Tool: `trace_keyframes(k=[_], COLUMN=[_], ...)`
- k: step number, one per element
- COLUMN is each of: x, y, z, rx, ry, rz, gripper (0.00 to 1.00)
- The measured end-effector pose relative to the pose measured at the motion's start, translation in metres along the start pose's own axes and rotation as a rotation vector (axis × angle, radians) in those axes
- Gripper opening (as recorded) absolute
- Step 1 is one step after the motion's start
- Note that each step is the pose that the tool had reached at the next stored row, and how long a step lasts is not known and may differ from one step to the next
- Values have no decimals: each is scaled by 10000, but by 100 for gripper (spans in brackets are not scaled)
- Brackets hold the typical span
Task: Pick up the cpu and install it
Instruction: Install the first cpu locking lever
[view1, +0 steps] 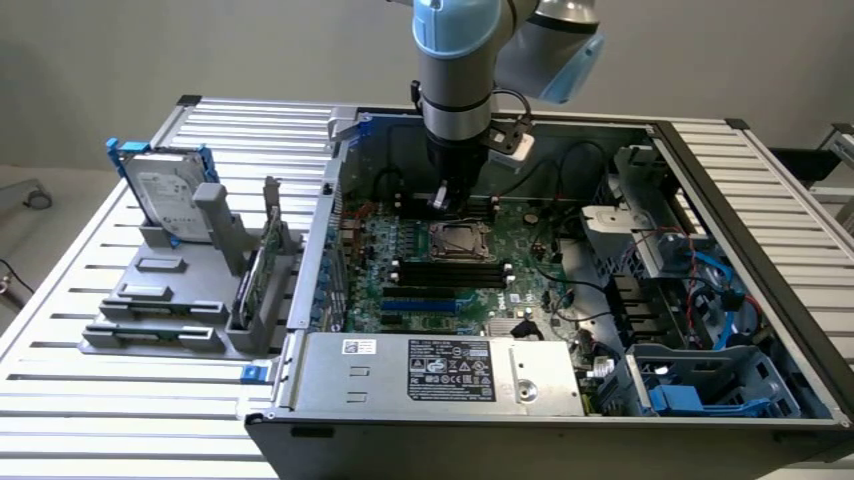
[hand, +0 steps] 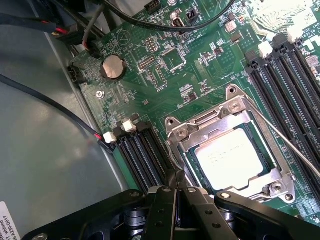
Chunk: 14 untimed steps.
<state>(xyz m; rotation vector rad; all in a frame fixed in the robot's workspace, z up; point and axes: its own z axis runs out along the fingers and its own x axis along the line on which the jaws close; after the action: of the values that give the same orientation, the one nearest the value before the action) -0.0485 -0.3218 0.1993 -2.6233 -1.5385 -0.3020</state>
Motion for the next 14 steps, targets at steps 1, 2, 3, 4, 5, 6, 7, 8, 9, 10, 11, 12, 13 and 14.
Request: trace_keyframes(k=[1, 2, 3, 4, 5, 6, 7, 8, 9, 10, 11, 12, 13, 14], x=[0, 0, 0, 0, 0, 0, 0, 0, 1, 1, 1, 2, 2, 3], y=[0, 0, 0, 0, 1, 1, 1, 1, 2, 2, 3, 3, 5, 6], z=[0, 0, 0, 0, 0, 0, 0, 0, 1, 1, 1, 1, 1, 2], rx=[-2, -5, -8, -10, -13, -15, -18, -20, -23, -25, -27, -29, -30, -32], ry=[-4, -9, -14, -19, -24, -28, -33, -39, -43, -46, -50, -53, -56, -59], rz=[-1, -2, -2, -2, -2, -3, -4, -5, -5, -5, -5, -6, -7, -7], gripper=[11, 11, 11, 11, 11, 11, 11, 11, 11, 11, 11, 11, 11, 11])
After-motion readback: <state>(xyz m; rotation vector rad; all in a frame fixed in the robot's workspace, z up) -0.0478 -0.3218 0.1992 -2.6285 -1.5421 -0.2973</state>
